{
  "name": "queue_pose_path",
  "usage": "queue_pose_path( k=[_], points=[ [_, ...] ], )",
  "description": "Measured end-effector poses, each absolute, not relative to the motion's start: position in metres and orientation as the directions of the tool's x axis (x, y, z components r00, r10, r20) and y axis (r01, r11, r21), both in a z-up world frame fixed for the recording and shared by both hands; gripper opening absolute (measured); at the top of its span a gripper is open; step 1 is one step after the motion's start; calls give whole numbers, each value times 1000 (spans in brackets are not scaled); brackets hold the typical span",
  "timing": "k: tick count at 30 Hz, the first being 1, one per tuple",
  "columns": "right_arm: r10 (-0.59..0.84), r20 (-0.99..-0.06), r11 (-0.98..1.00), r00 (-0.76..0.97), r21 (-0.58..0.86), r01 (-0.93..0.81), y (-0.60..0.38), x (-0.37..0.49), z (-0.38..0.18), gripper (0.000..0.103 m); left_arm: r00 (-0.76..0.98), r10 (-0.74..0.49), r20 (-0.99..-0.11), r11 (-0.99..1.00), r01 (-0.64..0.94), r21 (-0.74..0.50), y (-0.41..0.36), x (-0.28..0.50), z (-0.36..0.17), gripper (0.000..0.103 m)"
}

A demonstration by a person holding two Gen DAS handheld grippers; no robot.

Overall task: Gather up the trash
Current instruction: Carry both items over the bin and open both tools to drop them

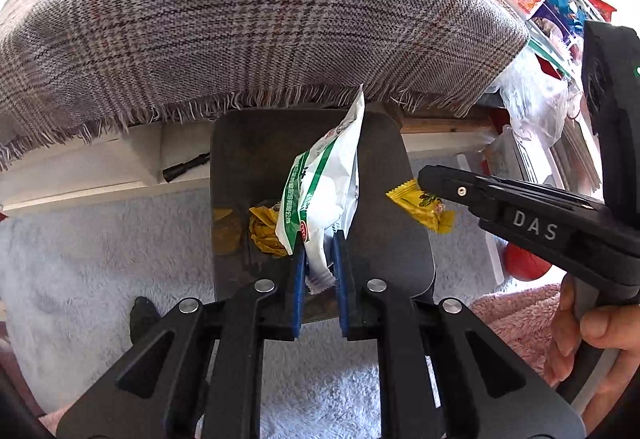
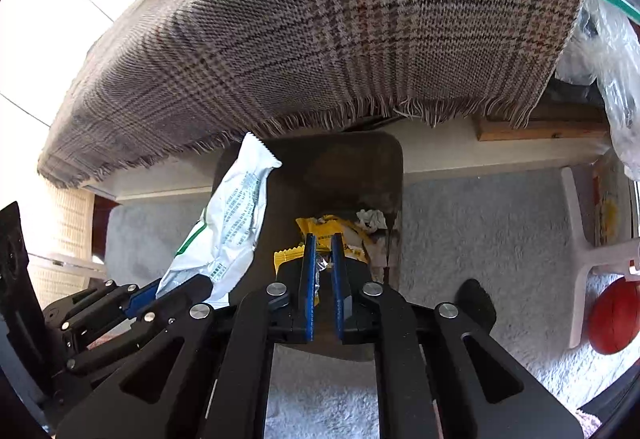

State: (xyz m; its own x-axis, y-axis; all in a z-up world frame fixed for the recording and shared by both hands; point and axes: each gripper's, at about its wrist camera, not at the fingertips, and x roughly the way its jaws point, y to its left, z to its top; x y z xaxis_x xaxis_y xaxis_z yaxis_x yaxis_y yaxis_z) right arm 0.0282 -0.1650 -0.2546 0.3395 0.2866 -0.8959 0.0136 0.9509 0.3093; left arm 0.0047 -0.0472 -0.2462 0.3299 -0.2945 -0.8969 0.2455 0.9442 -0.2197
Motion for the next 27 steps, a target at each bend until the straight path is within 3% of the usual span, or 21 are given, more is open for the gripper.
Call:
queue_pose_path(
  k=[4, 6, 11, 13, 14, 15, 17, 20, 23, 27],
  points=[
    [303, -894, 944, 329, 330, 25, -166, 33, -256, 11, 322, -288, -902, 946, 244, -214, -48, 7, -248, 17],
    [309, -894, 941, 325, 336, 30, -166, 35, -257, 12, 318, -291, -903, 945, 243, -219, -47, 7, -249, 29],
    [309, -896, 940, 318, 339, 42, -168, 37, -257, 13, 330, -277, -902, 947, 251, -199, -48, 6, -248, 43],
    [306, -896, 940, 321, 338, 49, -169, 38, -257, 31, 338, -267, -902, 950, 249, -188, -47, 5, -247, 46],
    [300, -895, 940, 329, 335, 56, -170, 37, -256, 58, 343, -261, -902, 952, 248, -181, -46, 5, -246, 49],
    [293, -893, 941, 340, 333, 63, -172, 38, -253, 73, 347, -258, -902, 953, 245, -178, -44, 4, -246, 54],
    [271, -893, 948, 361, 313, 64, -174, 36, -249, 75, 357, -256, -898, 955, 240, -177, -41, 3, -244, 63],
    [250, -892, 951, 376, 300, 80, -180, 34, -247, 95, 375, -246, -894, 959, 228, -169, -35, 2, -240, 77],
    [231, -897, 955, 376, 284, 90, -187, 33, -245, 97, 388, -238, -890, 965, 201, -171, -26, 1, -236, 91],
    [262, -892, 944, 369, 317, 97, -197, 34, -237, 97, 384, -234, -893, 967, 184, -174, -20, 0, -228, 95]
  ],
)
